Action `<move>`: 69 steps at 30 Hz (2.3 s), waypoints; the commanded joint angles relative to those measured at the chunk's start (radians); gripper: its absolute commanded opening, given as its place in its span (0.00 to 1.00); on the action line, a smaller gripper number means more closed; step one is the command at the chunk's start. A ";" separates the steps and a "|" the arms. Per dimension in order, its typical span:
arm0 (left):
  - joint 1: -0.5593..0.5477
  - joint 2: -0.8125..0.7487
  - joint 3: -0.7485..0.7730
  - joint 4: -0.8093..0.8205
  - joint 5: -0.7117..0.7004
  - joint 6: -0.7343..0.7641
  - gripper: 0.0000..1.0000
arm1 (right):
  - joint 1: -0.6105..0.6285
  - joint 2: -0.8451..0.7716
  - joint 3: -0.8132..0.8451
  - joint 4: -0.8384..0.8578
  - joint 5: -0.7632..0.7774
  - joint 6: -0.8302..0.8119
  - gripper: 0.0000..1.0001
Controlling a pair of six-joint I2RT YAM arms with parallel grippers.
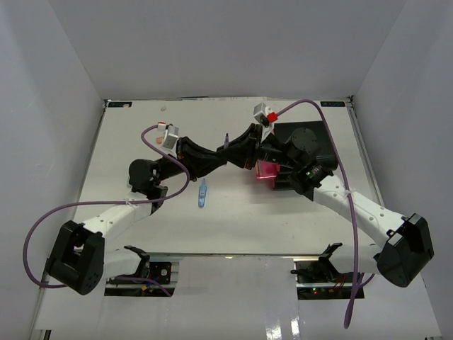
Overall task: Sort the stationery into containers
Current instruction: Pick up the pen from the center of the board, then pick up the pen cap from the center of the board.
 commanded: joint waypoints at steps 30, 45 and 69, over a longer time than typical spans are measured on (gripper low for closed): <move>0.131 0.018 0.205 -1.615 -1.042 0.231 0.90 | -0.009 -0.312 -0.146 -0.390 0.368 -0.295 0.08; 0.217 0.297 0.310 -1.650 -1.109 0.265 0.69 | -0.017 -0.421 -0.241 -0.418 0.408 -0.333 0.08; 0.234 0.412 0.343 -1.650 -1.125 0.281 0.57 | -0.018 -0.461 -0.261 -0.434 0.436 -0.339 0.08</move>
